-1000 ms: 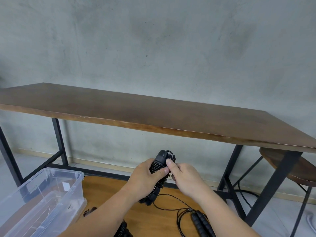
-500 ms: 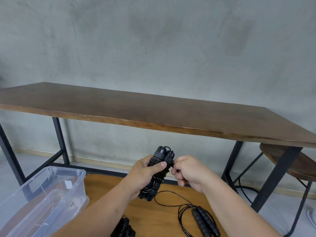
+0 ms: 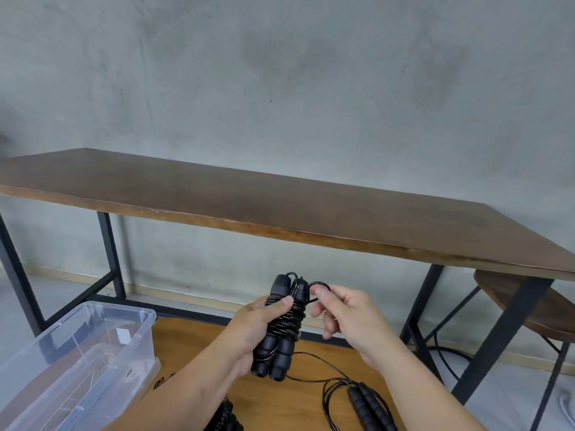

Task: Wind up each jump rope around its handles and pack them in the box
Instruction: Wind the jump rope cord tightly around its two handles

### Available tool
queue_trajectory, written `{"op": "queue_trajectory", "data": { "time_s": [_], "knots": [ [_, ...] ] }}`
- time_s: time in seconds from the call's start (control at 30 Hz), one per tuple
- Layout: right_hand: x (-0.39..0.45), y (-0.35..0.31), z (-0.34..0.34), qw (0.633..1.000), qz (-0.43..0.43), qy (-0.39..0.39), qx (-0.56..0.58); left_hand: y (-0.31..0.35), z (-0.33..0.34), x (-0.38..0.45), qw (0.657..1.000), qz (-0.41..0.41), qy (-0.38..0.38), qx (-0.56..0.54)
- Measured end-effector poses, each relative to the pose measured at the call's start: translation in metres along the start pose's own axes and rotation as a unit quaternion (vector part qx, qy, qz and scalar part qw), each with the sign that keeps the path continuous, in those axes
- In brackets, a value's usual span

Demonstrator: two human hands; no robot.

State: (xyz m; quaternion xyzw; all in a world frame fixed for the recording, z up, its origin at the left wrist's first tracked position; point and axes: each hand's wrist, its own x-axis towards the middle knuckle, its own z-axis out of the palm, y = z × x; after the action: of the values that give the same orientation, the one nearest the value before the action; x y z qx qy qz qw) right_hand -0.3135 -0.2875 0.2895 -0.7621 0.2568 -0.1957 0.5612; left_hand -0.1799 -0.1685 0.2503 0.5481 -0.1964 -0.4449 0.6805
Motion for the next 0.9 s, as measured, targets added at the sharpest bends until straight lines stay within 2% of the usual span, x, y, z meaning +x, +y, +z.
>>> {"op": "queue_trajectory", "data": {
  "time_s": [0.07,0.17,0.27,0.33,0.4,0.67,0.9],
  "knots": [
    [0.000,0.000,-0.002,0.995,-0.030,0.013,-0.090,0.001,0.000,-0.001,1.000,0.006,-0.002,-0.004],
    [0.002,0.005,-0.004,0.999,-0.026,-0.021,-0.014,0.002,0.001,0.000,1.000,0.012,0.005,-0.001],
    [0.005,0.009,-0.003,0.997,-0.040,0.046,0.038,0.001,0.004,-0.001,0.999,0.031,0.003,0.012],
    [0.008,0.008,-0.002,0.988,-0.028,0.095,0.116,-0.001,0.008,-0.002,0.998,0.050,0.002,0.028],
    [0.011,0.005,-0.004,0.981,0.004,0.102,0.163,-0.003,0.011,-0.002,0.996,0.070,0.005,0.059],
    [0.019,0.000,-0.020,0.985,0.061,0.050,0.152,-0.010,0.017,-0.004,0.992,0.096,0.013,0.076],
    [0.024,0.007,-0.011,0.966,0.021,0.159,0.202,-0.003,0.013,0.000,0.995,0.075,0.017,0.057]
  ]
}}
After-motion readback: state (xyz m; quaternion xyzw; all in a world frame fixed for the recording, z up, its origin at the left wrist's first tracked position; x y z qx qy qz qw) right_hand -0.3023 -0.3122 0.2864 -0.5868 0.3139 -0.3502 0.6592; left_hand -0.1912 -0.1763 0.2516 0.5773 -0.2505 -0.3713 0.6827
